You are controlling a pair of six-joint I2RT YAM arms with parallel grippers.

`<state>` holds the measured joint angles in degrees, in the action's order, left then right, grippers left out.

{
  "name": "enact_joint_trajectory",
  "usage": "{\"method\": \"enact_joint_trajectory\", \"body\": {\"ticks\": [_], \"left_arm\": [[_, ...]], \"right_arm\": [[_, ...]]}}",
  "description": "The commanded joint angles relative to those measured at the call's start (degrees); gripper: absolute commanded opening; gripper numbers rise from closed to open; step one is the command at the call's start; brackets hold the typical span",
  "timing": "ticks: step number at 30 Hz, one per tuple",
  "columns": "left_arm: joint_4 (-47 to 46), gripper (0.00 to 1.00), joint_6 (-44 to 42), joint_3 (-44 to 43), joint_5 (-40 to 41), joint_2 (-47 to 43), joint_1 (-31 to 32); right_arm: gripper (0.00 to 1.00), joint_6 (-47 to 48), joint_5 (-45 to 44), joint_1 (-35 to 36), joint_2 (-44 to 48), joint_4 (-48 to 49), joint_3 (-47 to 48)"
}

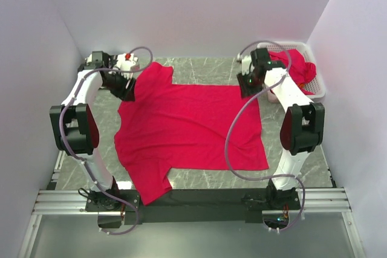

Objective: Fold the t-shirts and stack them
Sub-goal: Flatten the tshirt out

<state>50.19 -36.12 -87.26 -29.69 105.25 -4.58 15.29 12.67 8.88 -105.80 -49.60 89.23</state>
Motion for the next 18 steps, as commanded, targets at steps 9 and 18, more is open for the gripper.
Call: {"method": "enact_joint_trajectory", "body": {"ticks": [9,18], "left_arm": [[-4.3,0.59,6.6,-7.0,-5.8,4.7,-0.1],[-6.4,0.60,6.1,-3.3,-5.4,4.0,-0.1]], "right_arm": [[0.41,-8.6,-20.7,-1.1,-18.4,11.9,17.4],[0.49,-11.7,-23.7,-2.5,-22.3,17.8,21.0]]}}
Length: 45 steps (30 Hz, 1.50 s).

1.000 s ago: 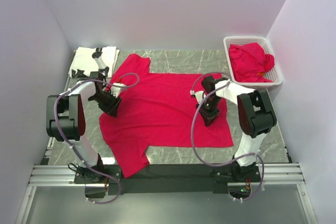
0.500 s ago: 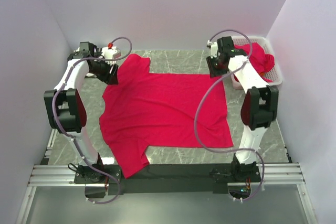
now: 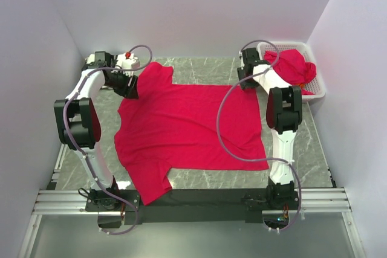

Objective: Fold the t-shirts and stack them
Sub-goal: Flatten the tshirt out

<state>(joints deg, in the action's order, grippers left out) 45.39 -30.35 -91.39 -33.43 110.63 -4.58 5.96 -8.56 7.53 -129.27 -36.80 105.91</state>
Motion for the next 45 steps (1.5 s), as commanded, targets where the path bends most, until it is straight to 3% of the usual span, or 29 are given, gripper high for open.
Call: {"method": "enact_joint_trajectory", "body": {"ticks": [1,14,21,24,32,38,45], "left_arm": [[-1.5,0.60,0.2,1.0,-1.8,-1.4,-0.1],[-1.4,0.60,0.3,-1.5,-1.8,0.6,-0.1],[-2.7,0.61,0.9,-1.4,-0.5,1.3,-0.2],[-2.8,0.60,2.7,-3.3,-0.5,2.9,-0.6],[-4.4,0.59,9.1,-11.7,0.8,9.6,-3.3],[-10.0,0.57,13.0,-19.2,5.2,15.3,-3.4],[-12.1,0.52,14.4,-26.0,4.3,22.1,-3.2]], "right_arm": [[0.50,-2.6,-2.3,-1.3,1.0,5.1,4.6],[0.54,-5.2,2.5,-4.3,-8.7,-1.9,14.8],[0.54,-5.9,5.2,-5.5,-10.6,-5.7,15.7],[0.47,-7.5,6.5,-5.8,-10.6,-6.1,15.6],[0.00,-8.3,8.1,-6.1,-8.7,-4.7,13.4],[0.00,-8.2,9.5,-6.1,-7.1,-3.8,15.2],[0.00,-6.9,10.3,-6.1,-6.5,-4.8,15.6]]}}
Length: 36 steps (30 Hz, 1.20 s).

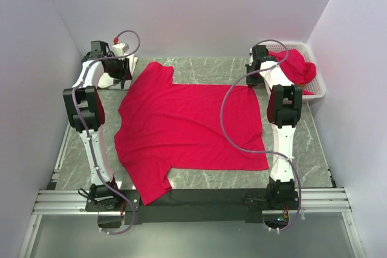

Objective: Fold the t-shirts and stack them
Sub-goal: Flatten the tshirt out, then fold the tshirt

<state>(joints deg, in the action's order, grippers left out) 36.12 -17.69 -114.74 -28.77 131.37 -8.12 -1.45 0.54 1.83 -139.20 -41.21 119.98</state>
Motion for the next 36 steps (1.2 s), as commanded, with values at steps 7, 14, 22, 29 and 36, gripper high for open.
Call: {"method": "enact_joint_trajectory", "body": {"ticks": [7,14,22,29,36], "left_arm": [[-6.2,0.51,1.1,-3.0,-0.2,3.4,2.6],[-9.2,0.52,1.8,-5.7,2.5,6.5,4.2],[-8.7,0.52,1.6,-12.2,5.8,12.8,5.7],[-6.1,0.52,-2.1,-15.1,5.9,14.6,7.7],[-5.2,0.49,-3.8,-19.6,11.1,18.2,11.3]], "right_arm": [[0.00,0.9,2.2,-0.3,3.4,-0.8,0.4],[0.00,0.9,2.5,-0.2,3.1,-1.3,0.6],[0.00,3.4,2.5,-0.2,3.1,-1.4,0.5],[0.00,4.1,2.1,-0.2,2.4,-2.4,2.0],[0.00,4.5,2.2,-0.2,2.6,-2.7,1.9]]}}
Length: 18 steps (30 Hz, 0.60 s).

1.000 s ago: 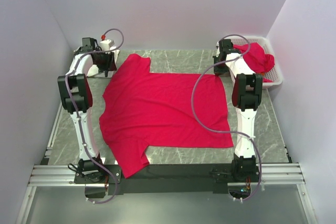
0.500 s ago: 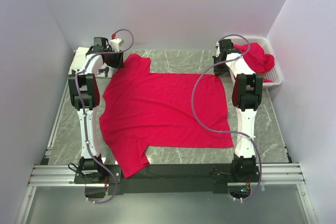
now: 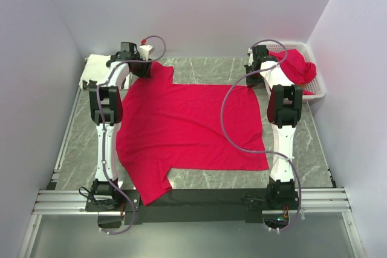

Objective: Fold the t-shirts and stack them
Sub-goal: Fold the tshirt

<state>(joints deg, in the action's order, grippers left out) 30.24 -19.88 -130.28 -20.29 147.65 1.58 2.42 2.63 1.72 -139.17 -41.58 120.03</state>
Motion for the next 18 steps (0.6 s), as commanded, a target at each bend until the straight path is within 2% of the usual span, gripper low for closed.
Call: {"method": "enact_joint_trajectory", "body": {"ticks": [1,7,10,11,12,18], "left_arm": [[1.1,0.48,-1.6,-5.0,3.4,3.2,1.9],[-0.8,0.46,-1.2,-6.2,6.7,4.2,2.5],[-3.2,0.20,-0.9,-5.2,6.4,3.3,2.2],[-4.0,0.04,-0.6,-4.0,6.1,2.9,2.0],[-5.4,0.01,-0.4,-3.5,5.7,2.4,1.8],[-6.2,0.00,-2.3,0.5,1.5,-5.2,0.6]], "right_arm": [[0.00,0.7,0.1,-0.2,2.6,-2.4,1.8],[0.00,0.7,0.5,-0.1,2.7,-2.5,1.3],[0.00,0.9,0.4,-0.2,2.4,-2.7,1.7],[0.00,1.1,0.4,-0.1,2.4,-2.7,1.9],[0.00,1.6,0.3,-0.1,2.6,-2.8,2.1],[0.00,5.5,0.3,-0.3,6.2,-1.8,2.5]]}}
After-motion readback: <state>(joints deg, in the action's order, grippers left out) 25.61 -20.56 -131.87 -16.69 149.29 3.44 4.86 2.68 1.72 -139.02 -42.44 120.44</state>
